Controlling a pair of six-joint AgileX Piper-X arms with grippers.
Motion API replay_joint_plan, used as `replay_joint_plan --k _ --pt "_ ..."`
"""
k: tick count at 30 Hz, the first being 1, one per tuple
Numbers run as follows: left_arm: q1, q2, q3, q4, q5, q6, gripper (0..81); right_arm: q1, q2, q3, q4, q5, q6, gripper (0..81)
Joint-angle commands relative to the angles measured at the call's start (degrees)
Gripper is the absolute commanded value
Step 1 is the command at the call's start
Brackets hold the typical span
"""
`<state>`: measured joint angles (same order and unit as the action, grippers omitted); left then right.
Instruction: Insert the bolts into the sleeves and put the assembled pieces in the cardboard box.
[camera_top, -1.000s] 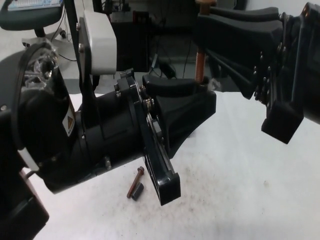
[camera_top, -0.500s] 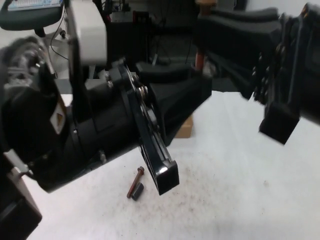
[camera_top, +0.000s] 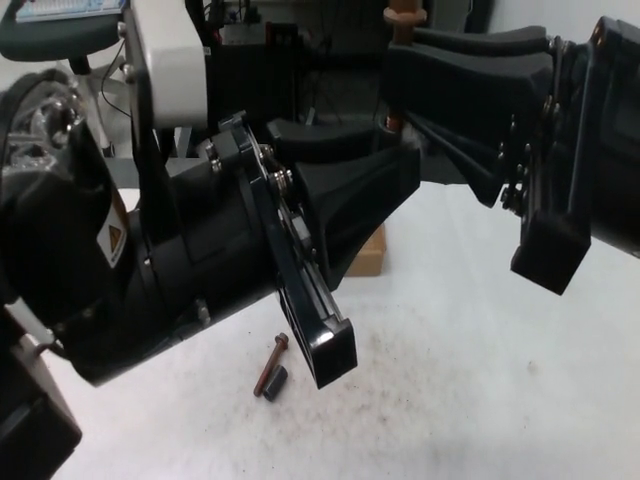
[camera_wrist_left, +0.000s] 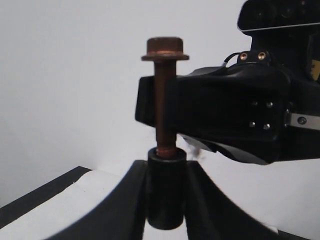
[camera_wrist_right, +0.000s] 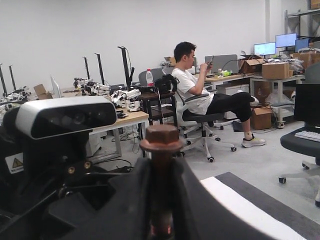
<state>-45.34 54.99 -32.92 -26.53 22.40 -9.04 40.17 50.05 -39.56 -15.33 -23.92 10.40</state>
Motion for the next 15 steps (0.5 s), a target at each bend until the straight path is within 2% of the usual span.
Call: replay_joint_plan --k 1,6,8,15 --pt "0.44 -0.81 -0.61 3.25 -1.40 0.03 0.2 0.00 -0.15 -0.19 -0.37 -0.50 -0.11 15.1" --pt "0.44 -0.81 -0.61 4.12 -1.40 0.03 0.2 0.00 -0.15 -0.19 -0.37 0.13 0.15 43.5" --pt "0.44 -0.81 -0.61 4.05 -2.15 0.03 0.2 0.00 -0.15 -0.19 -0.37 0.20 0.14 45.9" --pt "0.44 -0.81 -0.61 4.05 -3.11 0.03 0.2 0.00 -0.15 -0.19 -0.37 0.20 0.14 45.9"
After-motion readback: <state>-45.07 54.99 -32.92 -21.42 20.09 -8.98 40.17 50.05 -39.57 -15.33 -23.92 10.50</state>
